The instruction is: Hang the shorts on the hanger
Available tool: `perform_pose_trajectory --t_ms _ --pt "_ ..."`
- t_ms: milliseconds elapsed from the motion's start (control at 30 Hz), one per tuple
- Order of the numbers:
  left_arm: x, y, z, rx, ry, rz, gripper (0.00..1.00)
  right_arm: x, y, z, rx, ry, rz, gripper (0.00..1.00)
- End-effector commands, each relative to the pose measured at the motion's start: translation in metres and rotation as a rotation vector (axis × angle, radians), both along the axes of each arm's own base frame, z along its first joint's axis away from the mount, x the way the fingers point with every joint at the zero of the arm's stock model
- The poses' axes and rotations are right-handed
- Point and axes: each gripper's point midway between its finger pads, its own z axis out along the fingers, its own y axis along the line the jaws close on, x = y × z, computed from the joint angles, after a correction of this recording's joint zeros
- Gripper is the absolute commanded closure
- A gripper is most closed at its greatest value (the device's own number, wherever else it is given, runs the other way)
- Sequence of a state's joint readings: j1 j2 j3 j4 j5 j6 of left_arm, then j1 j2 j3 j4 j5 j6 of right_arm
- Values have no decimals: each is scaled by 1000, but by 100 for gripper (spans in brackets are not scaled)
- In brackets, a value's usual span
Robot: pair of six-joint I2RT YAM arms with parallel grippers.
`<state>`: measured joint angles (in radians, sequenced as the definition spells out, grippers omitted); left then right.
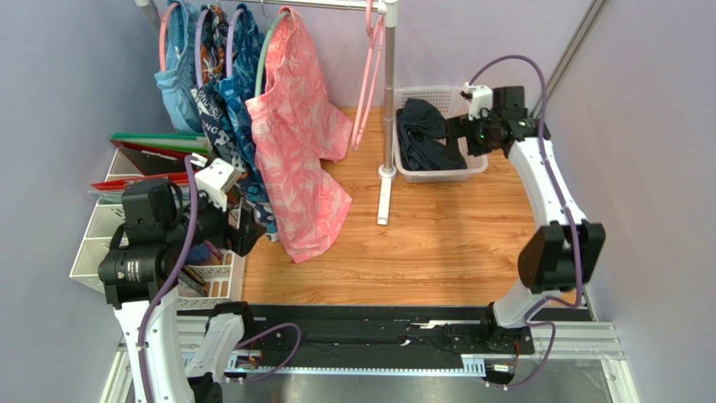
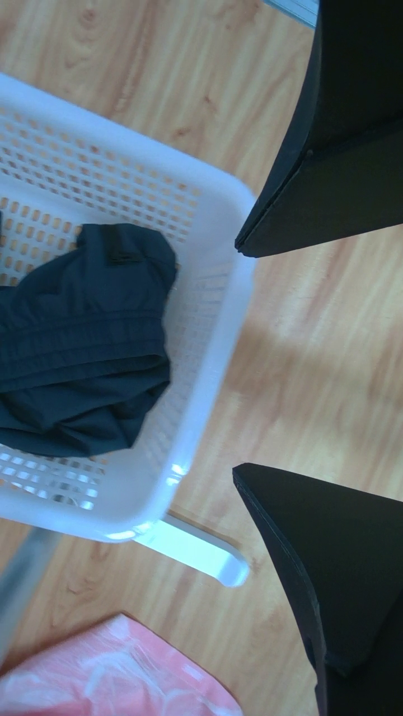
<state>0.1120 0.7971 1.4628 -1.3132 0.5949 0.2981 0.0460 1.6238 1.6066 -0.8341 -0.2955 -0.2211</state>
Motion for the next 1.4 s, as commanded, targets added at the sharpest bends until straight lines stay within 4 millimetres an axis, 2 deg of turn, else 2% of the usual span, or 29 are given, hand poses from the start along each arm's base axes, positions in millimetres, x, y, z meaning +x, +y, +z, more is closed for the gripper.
perform_pose_trajectory --t_ms 0,33,67,100,167,200,233,267,300,367,400,467,633,667,733,767,833,867,900,933,967,1033,1067,1167,1200,1233,1267,1333,1367 --pt "4 -1 10 4 -34 -18 1 55 10 3 -83 -80 -48 0" --pt "6 -1 9 3 -28 -20 1 73 15 -6 -113 -81 -58 0" --pt "8 -1 9 5 -29 -17 1 82 17 -11 -126 -78 -59 0" --pt "8 0 8 4 -23 -17 1 94 21 -34 -139 -44 -56 0" --pt "12 -1 5 -2 -7 -20 1 115 27 -34 -160 -67 -64 0" --pt "13 0 4 -2 -2 -18 1 124 30 -62 -175 -21 -57 0" --pt "15 -1 1 -5 9 -20 1 130 33 -70 -187 -14 -56 0" --pt "16 0 -2 -6 18 -20 1 140 36 -66 -188 -37 -57 0" --pt "18 0 -4 -6 24 -18 1 146 38 -89 -203 -5 -45 0" --pt "20 0 -7 -8 29 -16 1 156 43 -95 -209 -10 -35 0" --pt "21 0 -11 -13 43 -14 1 158 45 -114 -217 17 -28 0" --pt "22 0 -15 -17 53 -14 1 163 48 -135 -223 37 -16 0" --pt "26 2 -18 -16 73 -7 1 164 43 -176 -257 88 -11 2" --pt "26 2 -18 -16 72 -5 1 162 44 -182 -254 100 -6 6" --pt "26 2 -17 -15 70 -3 1 156 44 -191 -228 138 10 24" --pt "27 2 -15 -17 69 -2 1 156 45 -188 -213 143 10 47" --pt "26 2 -12 -18 59 -1 1 154 44 -171 -163 149 8 75" --pt "26 1 -9 -19 52 -3 1 154 45 -159 -133 143 -7 95" --pt "25 1 -8 -20 46 -3 1 154 44 -133 -109 108 -12 100" --pt "24 0 -5 -24 41 -7 1 152 44 -116 -79 94 -10 100" --pt "24 -1 -2 -26 31 -11 1 150 43 -79 -52 34 -19 100" --pt "23 -2 1 -34 25 -14 1 146 40 -37 -13 -31 -22 100" --pt "23 -3 6 -35 11 -16 1 138 38 2 8 -98 -24 100" --pt "22 -7 18 -47 -18 -35 1 123 31 56 47 -188 -29 100" --pt "22 -8 21 -48 -24 -45 1 111 28 89 59 -248 -34 100" --pt "22 -10 24 -57 -25 -56 1 103 27 101 65 -266 -33 100" --pt "23 -11 30 -58 -39 -64 1 89 26 127 74 -312 -31 100" --pt "22 -13 37 -64 -49 -80 1 73 26 148 92 -337 -35 100" --pt "22 -13 45 -60 -73 -81 1 58 26 170 105 -378 -32 100"
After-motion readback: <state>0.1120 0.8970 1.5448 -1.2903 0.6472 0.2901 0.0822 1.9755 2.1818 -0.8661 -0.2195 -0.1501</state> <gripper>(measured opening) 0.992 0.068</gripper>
